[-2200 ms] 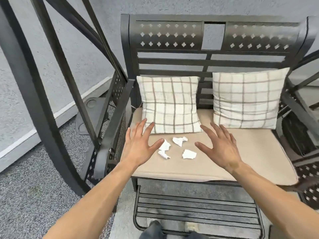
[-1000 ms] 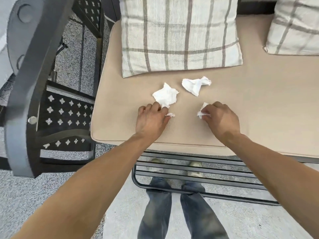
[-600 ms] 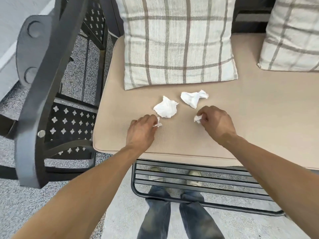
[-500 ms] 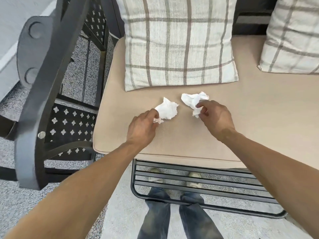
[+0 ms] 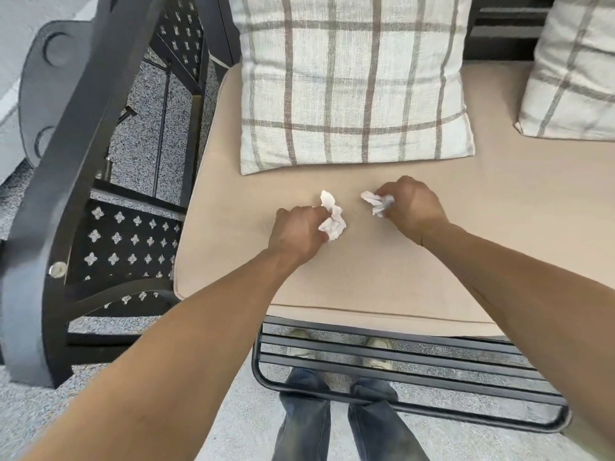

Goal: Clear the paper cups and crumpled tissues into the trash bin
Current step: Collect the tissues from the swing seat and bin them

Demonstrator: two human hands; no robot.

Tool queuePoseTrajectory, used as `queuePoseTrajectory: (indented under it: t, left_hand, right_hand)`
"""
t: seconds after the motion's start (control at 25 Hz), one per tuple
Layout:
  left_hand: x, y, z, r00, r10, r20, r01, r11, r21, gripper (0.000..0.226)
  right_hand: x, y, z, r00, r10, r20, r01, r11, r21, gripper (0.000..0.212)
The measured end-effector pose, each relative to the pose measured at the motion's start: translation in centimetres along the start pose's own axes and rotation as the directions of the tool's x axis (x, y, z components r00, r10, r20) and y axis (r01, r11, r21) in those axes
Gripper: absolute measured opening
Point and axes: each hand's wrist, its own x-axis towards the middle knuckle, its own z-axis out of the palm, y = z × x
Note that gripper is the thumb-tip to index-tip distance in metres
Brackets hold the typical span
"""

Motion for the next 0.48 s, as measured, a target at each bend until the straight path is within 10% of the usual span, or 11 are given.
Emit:
queuePoseTrajectory:
  t: [0.28,0.48]
  left_hand:
    - [-0.9,0.4,0.5,0.998,-0.012,-0.059,0.02,0.991,0.132,0.013]
    - [-3.6,0.5,-2.2,0.987,0.008,-0.159,-0.027,0.992,-0.123,0.011]
  right_hand:
    - [-3.7,-0.5,1.5,0.997,0.033,-0.075,-0.041,0.993,-0.107,0.023]
    - [-7.6,-1.2,-1.6,0.986,0.041,-0.159,-0.029,0.996,0.08,0.016]
